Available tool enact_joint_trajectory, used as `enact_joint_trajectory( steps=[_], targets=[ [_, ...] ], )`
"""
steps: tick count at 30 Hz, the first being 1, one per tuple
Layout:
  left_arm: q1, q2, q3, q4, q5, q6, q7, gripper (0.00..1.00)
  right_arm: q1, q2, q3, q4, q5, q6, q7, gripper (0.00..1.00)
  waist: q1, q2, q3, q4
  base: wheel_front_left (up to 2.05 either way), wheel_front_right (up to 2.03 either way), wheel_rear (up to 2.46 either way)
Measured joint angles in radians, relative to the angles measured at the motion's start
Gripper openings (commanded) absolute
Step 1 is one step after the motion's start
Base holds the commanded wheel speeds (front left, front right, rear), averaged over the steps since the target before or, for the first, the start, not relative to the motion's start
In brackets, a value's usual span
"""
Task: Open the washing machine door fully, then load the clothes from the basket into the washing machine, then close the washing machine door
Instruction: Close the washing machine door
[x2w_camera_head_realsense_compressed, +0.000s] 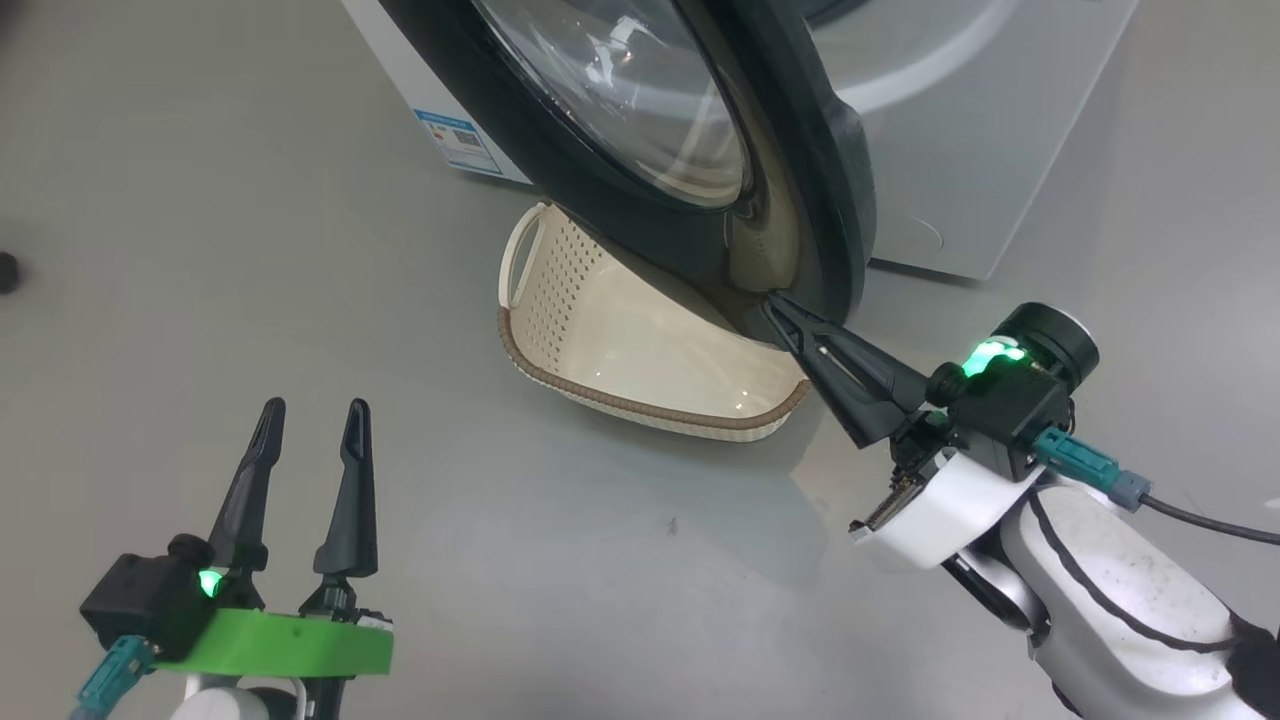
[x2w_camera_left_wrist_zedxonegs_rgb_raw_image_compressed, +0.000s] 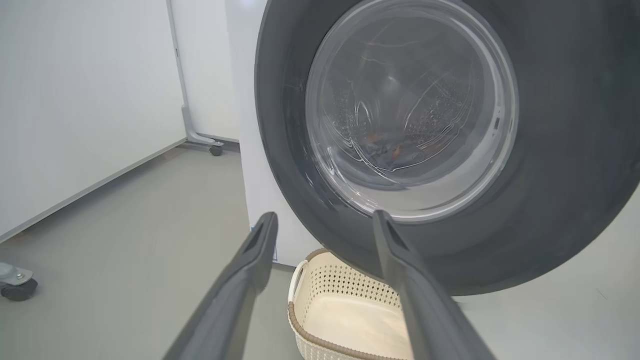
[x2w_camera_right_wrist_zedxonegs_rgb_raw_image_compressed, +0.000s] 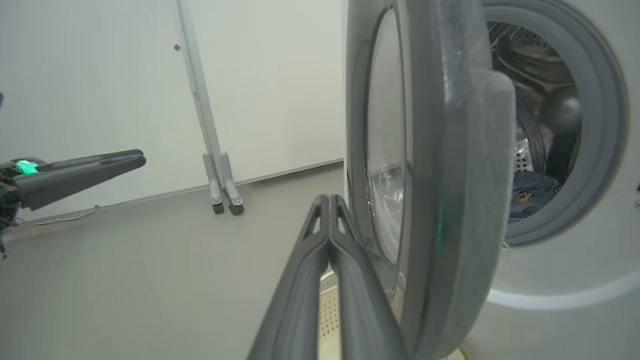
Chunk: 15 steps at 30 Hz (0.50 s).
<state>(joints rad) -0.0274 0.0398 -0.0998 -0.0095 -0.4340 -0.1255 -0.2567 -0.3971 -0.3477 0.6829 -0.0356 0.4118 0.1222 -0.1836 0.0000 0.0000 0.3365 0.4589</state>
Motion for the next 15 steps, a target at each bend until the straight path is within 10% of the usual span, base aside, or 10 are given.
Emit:
enact_joint_trajectory(
  steps=[15],
  targets=[
    [-0.042,-0.007,-0.013,-0.001,-0.039,0.0,0.0,1.0,-0.138,0.039,-0.143,0.12,0.044,-0.037,-0.007,0.0,0.0,0.0,0.102,0.054,0.0,0.0,0.0]
  ],
)
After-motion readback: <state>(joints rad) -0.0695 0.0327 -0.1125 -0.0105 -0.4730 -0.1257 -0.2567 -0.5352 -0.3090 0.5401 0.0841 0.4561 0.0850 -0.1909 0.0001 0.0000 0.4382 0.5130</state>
